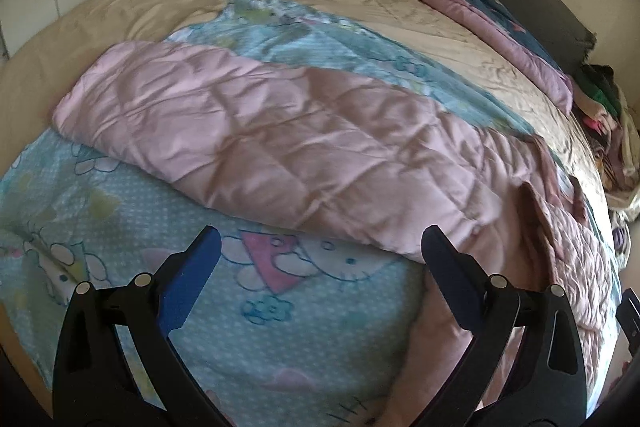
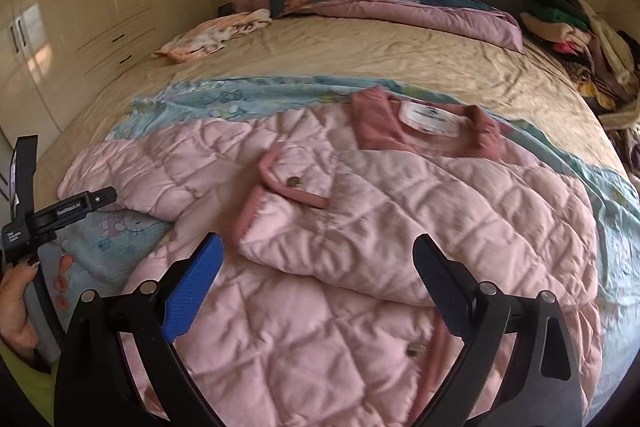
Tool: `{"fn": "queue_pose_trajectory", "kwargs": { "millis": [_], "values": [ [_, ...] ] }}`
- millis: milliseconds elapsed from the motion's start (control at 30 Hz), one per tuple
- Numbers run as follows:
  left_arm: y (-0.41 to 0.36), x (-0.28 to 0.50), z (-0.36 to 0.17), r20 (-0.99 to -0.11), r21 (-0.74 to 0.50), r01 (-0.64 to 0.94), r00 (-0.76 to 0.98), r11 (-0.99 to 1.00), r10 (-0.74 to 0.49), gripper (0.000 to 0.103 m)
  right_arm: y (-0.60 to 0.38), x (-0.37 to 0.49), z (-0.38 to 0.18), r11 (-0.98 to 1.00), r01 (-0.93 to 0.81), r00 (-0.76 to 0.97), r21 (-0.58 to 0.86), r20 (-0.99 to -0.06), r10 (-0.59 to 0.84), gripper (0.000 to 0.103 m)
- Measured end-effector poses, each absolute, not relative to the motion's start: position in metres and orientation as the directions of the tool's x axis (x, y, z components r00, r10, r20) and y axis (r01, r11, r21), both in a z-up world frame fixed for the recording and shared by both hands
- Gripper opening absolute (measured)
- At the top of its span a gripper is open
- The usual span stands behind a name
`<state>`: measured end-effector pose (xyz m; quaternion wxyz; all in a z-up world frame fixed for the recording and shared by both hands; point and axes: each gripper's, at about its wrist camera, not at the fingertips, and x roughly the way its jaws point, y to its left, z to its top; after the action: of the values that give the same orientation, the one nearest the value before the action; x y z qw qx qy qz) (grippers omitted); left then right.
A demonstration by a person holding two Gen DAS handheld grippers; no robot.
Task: Fold large clothes
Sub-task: 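Move the left tool toward the other sleeve of the jacket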
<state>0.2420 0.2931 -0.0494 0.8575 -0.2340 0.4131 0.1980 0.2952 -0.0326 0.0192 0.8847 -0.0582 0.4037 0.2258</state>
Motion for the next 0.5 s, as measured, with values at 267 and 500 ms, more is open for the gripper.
{"fn": "queue_pose_trajectory", "kwargs": {
  "millis": [267,500],
  "values": [
    [0.326,0.235,-0.052,-0.808,-0.239,-0.600,0.559,0.763,0.187,0.094,0.023,0.293,0.013,0.844,-0.533,0.533,0.061,-0.751,0.390,0.095],
    [0.356,0.233,-0.054,-0.805,-0.240,-0.643,0.550,0.727,0.221,0.094,0.072,0.294,0.008,0.799,-0.600,0.500,0.043,-0.760,0.415,0.095]
  ]
}}
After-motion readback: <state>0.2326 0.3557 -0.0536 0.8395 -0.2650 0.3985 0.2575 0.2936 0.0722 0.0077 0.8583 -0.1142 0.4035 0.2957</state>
